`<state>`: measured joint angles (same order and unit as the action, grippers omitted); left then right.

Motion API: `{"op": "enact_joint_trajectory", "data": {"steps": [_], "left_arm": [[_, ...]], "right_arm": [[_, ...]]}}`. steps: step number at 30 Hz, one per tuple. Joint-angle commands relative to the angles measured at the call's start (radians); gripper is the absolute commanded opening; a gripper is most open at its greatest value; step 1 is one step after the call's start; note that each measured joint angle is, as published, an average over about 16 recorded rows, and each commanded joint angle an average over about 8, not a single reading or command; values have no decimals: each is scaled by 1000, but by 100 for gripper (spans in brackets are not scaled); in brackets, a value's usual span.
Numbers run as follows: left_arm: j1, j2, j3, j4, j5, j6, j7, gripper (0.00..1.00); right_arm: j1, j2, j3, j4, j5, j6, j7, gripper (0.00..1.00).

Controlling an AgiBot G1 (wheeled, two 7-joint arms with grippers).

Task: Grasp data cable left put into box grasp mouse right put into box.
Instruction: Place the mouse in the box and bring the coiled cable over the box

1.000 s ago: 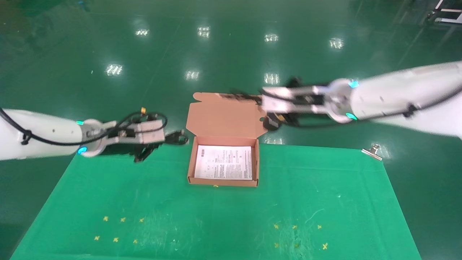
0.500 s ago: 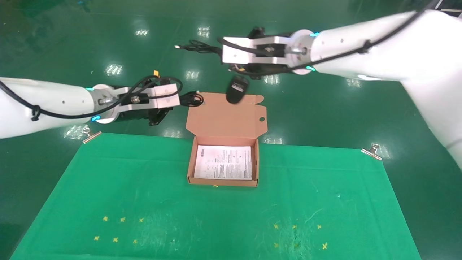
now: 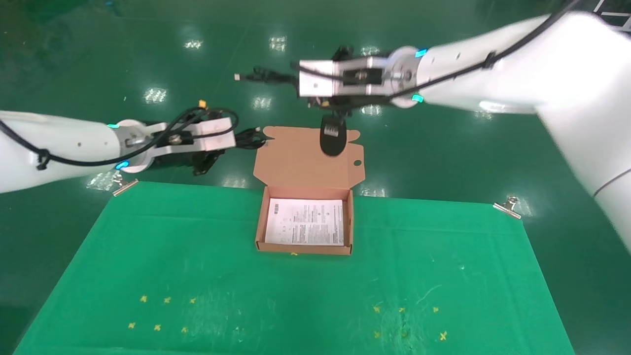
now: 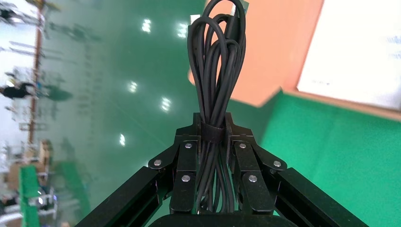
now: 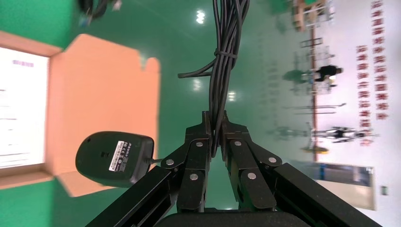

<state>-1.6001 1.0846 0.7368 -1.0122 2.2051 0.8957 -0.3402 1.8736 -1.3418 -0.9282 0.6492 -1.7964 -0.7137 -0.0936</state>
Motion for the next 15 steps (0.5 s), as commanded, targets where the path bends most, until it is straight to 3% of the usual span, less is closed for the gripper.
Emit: {"op": "enact_joint_trajectory", "data": {"steps": [1, 15], "left_arm": [[5, -6, 0, 3, 2, 2, -3, 0], [29, -64, 18, 32, 120, 48, -96, 0]], "right_arm": [[-6, 2, -4, 0, 3, 0, 3, 0], [-101, -20, -90, -35, 76, 38, 3, 0]]}}
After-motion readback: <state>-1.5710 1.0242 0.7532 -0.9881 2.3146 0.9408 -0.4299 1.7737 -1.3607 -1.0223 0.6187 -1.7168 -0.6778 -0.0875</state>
